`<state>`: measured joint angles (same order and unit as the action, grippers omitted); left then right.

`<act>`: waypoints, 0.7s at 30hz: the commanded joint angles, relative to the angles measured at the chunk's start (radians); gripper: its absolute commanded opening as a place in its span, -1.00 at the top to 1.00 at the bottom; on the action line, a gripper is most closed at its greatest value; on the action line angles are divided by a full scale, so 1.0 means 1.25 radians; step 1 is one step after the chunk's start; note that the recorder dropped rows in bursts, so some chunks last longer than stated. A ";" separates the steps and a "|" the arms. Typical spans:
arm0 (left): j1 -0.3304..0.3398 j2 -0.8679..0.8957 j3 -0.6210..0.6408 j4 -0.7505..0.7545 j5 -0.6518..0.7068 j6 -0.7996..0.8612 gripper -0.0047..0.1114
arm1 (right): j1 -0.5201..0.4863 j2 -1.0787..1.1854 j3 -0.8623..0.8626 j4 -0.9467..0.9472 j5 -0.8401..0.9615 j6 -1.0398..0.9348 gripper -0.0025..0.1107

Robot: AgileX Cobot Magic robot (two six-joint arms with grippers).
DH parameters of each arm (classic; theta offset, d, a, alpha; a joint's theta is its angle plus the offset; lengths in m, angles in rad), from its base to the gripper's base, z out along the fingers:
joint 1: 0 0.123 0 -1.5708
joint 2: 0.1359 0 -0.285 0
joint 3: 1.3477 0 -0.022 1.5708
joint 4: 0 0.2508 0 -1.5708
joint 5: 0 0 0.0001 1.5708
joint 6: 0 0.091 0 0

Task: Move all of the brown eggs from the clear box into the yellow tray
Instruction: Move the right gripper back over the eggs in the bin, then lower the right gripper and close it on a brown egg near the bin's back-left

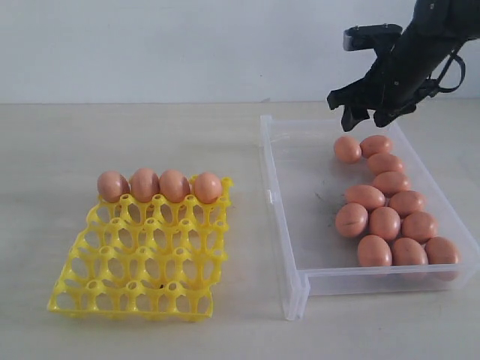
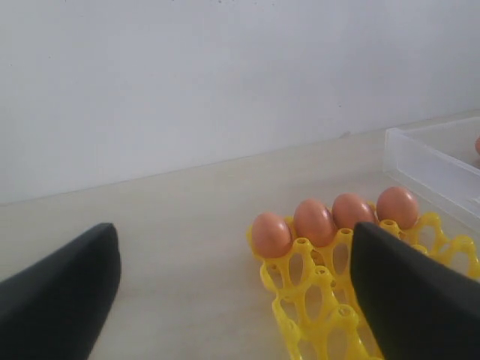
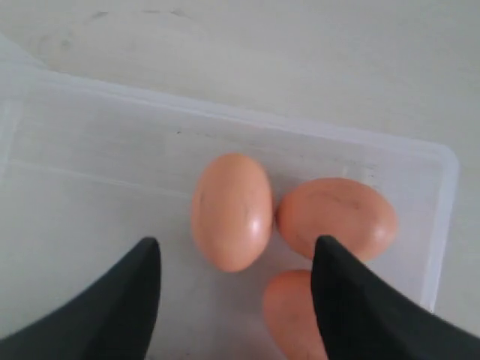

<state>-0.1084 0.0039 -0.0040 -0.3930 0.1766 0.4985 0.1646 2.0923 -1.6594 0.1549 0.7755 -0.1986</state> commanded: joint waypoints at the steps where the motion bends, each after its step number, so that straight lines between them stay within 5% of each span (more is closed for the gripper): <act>1: -0.005 -0.003 0.003 -0.005 0.000 -0.006 -0.42 | 0.004 0.066 -0.100 -0.066 0.092 0.064 0.02; 13: -0.005 -0.003 0.003 -0.005 0.000 -0.006 -0.42 | 0.083 0.179 -0.244 -0.234 0.147 0.136 0.02; 21: -0.005 -0.003 0.003 -0.005 0.000 -0.006 -0.42 | 0.083 0.213 -0.274 -0.215 0.196 0.152 0.02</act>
<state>-0.1084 0.0039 -0.0040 -0.3930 0.1766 0.4985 0.2703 2.3458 -1.9926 -0.1329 1.0049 -0.0150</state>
